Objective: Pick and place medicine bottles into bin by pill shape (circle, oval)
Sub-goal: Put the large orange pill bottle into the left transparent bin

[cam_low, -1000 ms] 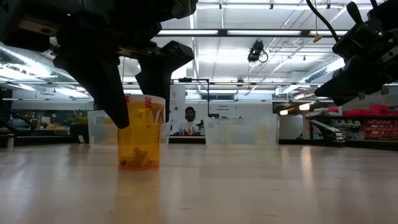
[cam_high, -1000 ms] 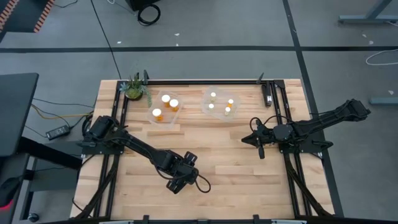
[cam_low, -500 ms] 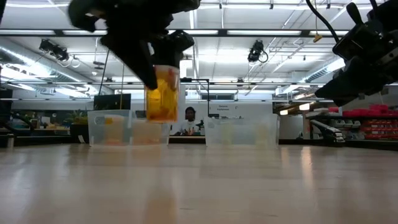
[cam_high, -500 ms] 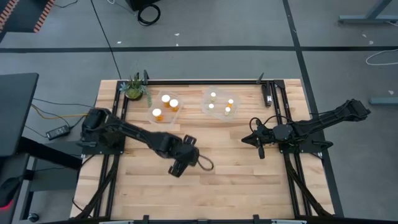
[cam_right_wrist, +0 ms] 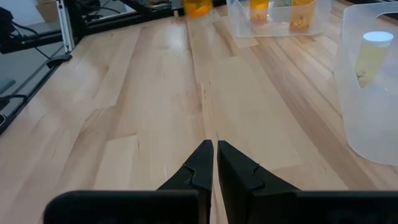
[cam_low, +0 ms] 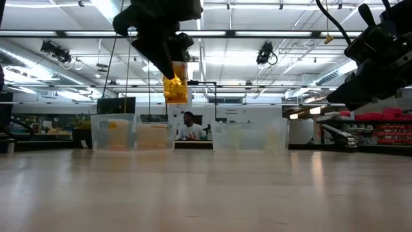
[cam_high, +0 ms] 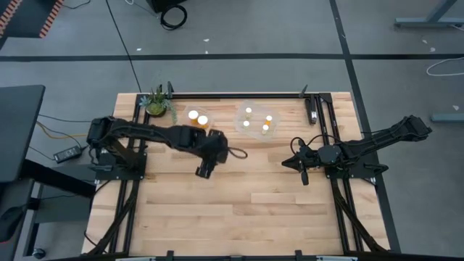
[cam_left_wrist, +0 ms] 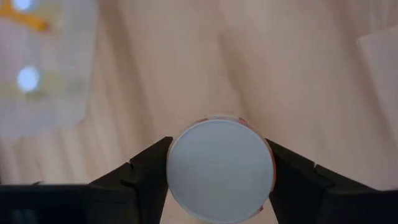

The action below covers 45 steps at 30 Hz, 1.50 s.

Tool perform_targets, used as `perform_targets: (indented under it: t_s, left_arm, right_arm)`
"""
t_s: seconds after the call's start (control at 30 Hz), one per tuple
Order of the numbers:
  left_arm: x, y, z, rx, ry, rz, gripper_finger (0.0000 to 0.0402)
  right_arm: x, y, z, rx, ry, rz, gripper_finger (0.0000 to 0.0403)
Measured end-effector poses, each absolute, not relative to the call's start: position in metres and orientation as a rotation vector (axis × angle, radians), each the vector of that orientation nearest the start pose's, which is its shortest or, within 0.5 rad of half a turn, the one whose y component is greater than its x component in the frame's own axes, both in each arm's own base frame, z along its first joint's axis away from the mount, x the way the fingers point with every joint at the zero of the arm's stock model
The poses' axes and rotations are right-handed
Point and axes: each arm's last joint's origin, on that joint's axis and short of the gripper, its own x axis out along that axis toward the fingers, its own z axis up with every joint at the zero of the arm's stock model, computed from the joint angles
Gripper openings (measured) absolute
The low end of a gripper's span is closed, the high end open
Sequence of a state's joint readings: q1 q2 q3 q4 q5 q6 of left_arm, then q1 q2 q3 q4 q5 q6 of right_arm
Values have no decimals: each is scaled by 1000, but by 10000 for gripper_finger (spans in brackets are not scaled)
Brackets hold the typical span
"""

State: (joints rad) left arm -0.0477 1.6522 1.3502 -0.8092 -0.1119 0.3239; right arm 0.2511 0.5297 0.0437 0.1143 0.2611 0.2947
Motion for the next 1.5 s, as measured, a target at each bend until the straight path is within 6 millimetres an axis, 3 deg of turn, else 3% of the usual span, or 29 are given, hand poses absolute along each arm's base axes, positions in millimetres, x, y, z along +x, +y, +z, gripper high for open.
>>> perform_targets:
  t_s: [0.53,0.83,1.03,1.5]
  left_arm:
    - [303,91,264,245,1322,67,229]
    - [285,136,263,78,1339,192,244]
    - [277,148,253,-12,1346,235,233]
    - [269,143,206,-81,1347,284,234]
  right_arm:
    - [124,24,141,197,356,-63,31]
    - [124,24,141,197,356,-63,31]
    - [124,24,141,197,356,-63,31]
    - [124,24,141,197,355,-63,31]
